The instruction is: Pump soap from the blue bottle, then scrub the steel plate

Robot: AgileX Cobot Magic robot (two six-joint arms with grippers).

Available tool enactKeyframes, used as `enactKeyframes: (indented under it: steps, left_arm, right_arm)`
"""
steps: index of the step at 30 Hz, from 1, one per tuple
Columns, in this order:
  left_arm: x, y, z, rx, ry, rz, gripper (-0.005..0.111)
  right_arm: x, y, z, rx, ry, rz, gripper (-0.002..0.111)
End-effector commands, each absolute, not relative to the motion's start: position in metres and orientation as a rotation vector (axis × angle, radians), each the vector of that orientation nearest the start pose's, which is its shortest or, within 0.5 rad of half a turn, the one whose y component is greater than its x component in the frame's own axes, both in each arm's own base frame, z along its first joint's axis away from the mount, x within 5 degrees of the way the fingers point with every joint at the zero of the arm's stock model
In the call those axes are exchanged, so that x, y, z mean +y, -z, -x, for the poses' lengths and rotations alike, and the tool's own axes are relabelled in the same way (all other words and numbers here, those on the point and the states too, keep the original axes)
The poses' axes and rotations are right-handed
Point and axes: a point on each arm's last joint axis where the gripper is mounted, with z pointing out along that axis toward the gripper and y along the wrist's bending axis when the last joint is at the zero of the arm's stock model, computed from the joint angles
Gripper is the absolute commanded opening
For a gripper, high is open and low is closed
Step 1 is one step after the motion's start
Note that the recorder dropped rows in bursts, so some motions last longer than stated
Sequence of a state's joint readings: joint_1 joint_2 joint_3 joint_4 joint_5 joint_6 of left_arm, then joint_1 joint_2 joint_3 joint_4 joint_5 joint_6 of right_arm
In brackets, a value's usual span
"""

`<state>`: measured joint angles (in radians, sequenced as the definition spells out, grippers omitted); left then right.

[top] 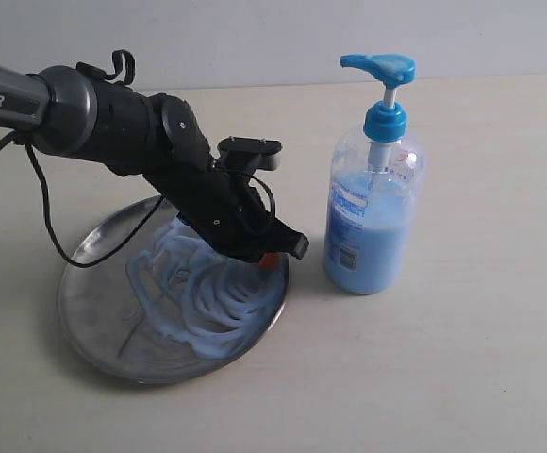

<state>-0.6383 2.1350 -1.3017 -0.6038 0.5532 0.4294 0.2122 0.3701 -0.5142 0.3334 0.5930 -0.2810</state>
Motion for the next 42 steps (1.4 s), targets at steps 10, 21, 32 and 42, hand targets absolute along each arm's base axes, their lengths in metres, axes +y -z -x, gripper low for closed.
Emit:
enactKeyframes:
  steps: [10, 21, 32, 42]
  left_arm:
    - [-0.254, -0.098, -0.32, 2.728, 0.354, -0.943, 0.0]
    - [-0.245, -0.095, -0.308, 2.839, 0.281, -1.087, 0.0]
    - [-0.244, -0.095, -0.298, 2.948, 0.334, -1.107, 0.0]
    - [-0.255, -0.098, -0.304, 2.872, 0.477, -0.984, 0.0]
  right_arm:
    - [0.032, -0.309, -0.069, 1.877, -0.315, 0.326, 0.0]
    - [0.032, -0.309, -0.069, 1.877, -0.315, 0.326, 0.0]
    - [0.032, -0.309, -0.069, 1.877, -0.315, 0.326, 0.0]
    - [0.032, -0.309, -0.069, 1.877, -0.315, 0.326, 0.0]
